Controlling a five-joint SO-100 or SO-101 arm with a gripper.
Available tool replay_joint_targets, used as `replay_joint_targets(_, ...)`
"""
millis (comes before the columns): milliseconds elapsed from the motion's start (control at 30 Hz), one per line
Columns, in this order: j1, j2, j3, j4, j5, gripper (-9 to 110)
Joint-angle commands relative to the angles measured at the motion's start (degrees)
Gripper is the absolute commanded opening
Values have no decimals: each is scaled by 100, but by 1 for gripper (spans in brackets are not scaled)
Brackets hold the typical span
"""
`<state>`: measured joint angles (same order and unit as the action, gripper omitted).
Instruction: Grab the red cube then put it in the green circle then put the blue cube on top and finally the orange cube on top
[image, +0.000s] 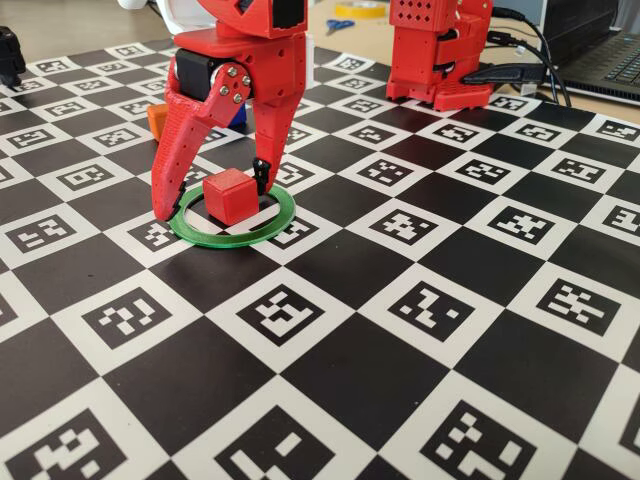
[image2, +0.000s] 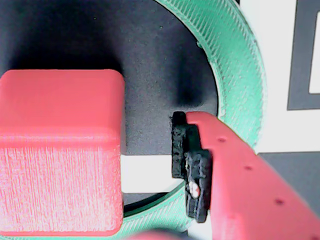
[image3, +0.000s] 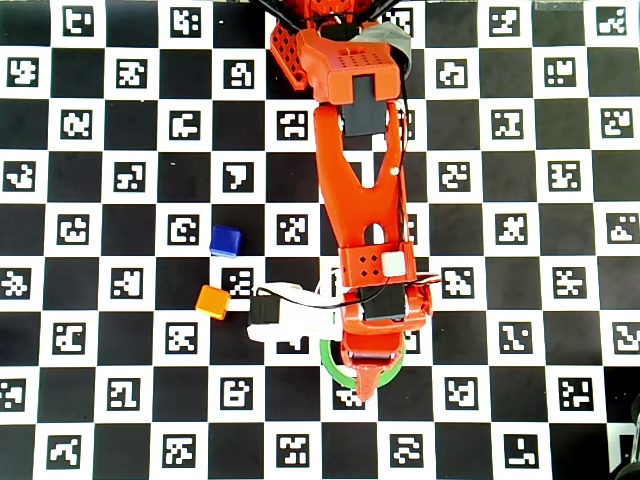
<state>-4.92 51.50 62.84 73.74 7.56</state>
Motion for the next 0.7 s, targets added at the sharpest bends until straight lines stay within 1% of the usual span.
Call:
replay_joint_targets(0,0,677,-281,123,26,53)
replay_joint_targets(300,44,1362,-202,431,35,53)
replay_joint_targets(500,9,2145,158,650,18,53)
replay_joint_targets(667,114,3006,765,738,-220,52)
